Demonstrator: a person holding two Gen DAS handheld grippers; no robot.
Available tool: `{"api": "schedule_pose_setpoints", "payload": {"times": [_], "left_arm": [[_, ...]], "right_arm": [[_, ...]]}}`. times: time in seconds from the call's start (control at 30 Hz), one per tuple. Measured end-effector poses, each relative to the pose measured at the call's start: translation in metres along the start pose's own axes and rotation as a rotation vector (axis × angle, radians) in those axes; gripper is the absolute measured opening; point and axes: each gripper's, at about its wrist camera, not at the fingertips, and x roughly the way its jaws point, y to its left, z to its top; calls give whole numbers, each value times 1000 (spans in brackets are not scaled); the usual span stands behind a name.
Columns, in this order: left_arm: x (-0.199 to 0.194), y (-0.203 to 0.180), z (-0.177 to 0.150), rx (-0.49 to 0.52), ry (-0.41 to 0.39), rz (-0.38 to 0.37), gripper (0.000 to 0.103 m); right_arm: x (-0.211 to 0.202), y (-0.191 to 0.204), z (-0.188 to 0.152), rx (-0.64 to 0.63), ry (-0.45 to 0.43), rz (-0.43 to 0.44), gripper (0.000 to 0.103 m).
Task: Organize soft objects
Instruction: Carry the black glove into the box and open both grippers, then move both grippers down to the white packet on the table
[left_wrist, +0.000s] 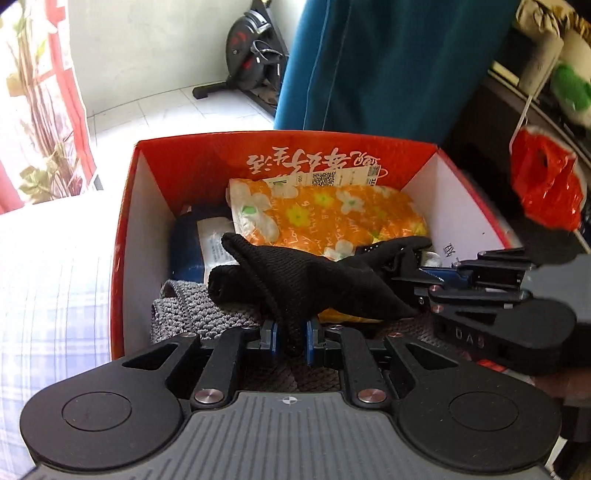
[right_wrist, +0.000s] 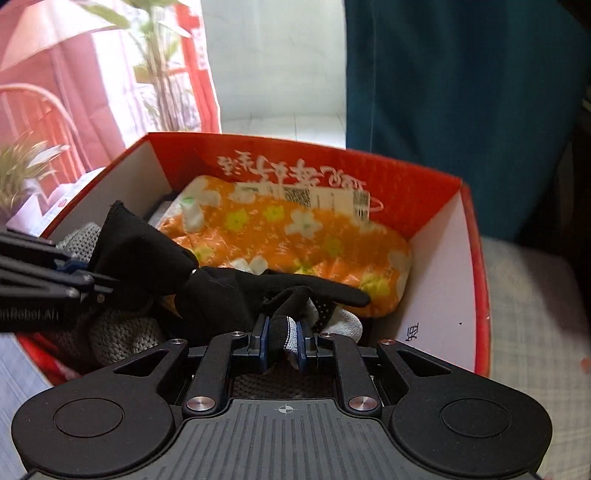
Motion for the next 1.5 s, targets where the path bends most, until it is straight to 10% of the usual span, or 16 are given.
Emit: {"api": "schedule_pose_setpoints", "payload": {"times": [0.4,0.47,0.53,0.6,1.07,1.5], "left_arm": [[-29,-6,-21,10,-121,7,73],[-35,-8,-24,18,-141,28,78],[-42,-7,-26,14,-153,50,82],[-50,-4,-27,-3,-179,69,86],[-94,7,-68,-124,-231,102,97],[-89,7,-131,-151,-161,97,97]], "right_arm": [[7,14,4,-127,68,-42,15],[3,17,0,-128,24,-68,27],[-7,20,-7,-134,-52,-131,89],[-25,20,-12,-145,-139,-120,102],[-90,25,-57,-167,-255,-140,103],[-102,57,-109,-186,-172,-57,102]]}}
